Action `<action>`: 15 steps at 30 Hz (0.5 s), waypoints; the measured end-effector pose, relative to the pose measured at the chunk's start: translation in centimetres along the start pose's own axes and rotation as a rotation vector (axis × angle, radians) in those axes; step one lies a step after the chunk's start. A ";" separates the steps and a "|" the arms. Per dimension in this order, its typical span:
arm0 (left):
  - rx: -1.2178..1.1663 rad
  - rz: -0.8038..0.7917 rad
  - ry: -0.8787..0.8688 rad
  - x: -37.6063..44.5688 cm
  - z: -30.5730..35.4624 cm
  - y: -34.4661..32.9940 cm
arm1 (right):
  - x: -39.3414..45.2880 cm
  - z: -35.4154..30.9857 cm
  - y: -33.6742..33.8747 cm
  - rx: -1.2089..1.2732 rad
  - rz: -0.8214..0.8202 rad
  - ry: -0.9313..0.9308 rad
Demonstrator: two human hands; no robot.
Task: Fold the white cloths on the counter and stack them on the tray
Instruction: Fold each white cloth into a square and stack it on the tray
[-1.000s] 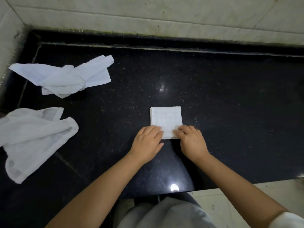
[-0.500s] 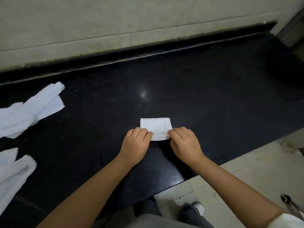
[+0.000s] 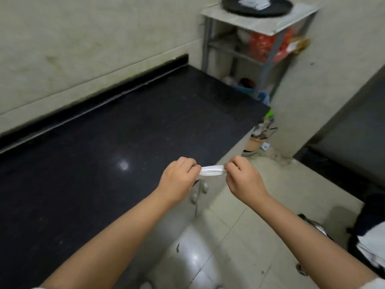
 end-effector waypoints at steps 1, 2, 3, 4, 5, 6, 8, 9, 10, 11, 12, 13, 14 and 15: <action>-0.001 -0.011 -0.015 2.2 1.2 -0.8 | 0.4 2.3 1.2 0.001 0.007 -0.014; 0.006 -0.026 -0.034 4.4 2.1 -1.6 | 1.0 4.2 2.3 0.006 0.012 -0.018; 0.018 -0.046 -0.053 6.6 2.8 -2.3 | 1.9 6.0 3.4 0.006 0.012 -0.014; 0.028 -0.064 -0.071 8.8 3.3 -3.0 | 3.0 7.5 4.3 -0.011 0.011 0.000; 0.037 -0.073 -0.086 11.0 3.7 -3.7 | 4.2 8.9 5.2 -0.038 0.011 0.017; 0.044 -0.075 -0.098 13.2 3.9 -4.3 | 5.5 10.2 6.0 -0.066 0.009 0.033; 0.061 -0.069 -0.123 17.5 4.0 -5.5 | 8.2 12.8 7.5 -0.098 0.021 0.062; 0.076 -0.064 -0.132 19.7 3.9 -6.3 | 9.7 14.2 8.2 -0.106 0.034 0.076; 0.094 -0.055 -0.136 21.8 3.8 -7.0 | 11.2 15.6 8.8 -0.113 0.044 0.090; 0.114 -0.041 -0.132 23.9 3.5 -7.9 | 12.9 17.1 9.4 -0.126 0.050 0.105; 0.131 -0.024 -0.126 26.1 3.1 -8.9 | 14.7 18.6 9.9 -0.140 0.058 0.123; 0.141 -0.003 -0.119 28.3 2.6 -9.8 | 16.6 20.3 10.3 -0.149 0.056 0.129; 0.145 0.017 -0.115 30.6 2.1 -10.9 | 18.7 22.1 10.6 -0.159 0.048 0.132; 0.147 0.039 -0.113 32.9 1.6 -11.9 | 20.8 23.8 11.1 -0.166 0.042 0.136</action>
Point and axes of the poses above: each hand's wrist, its own x-axis towards the middle knuckle, its own y-axis out of the back of the hand, z = x × y, the point moved 10 cm from there along x, towards the middle knuckle, and after that the axes turned 10 degrees about x, right-handed, at the moved point
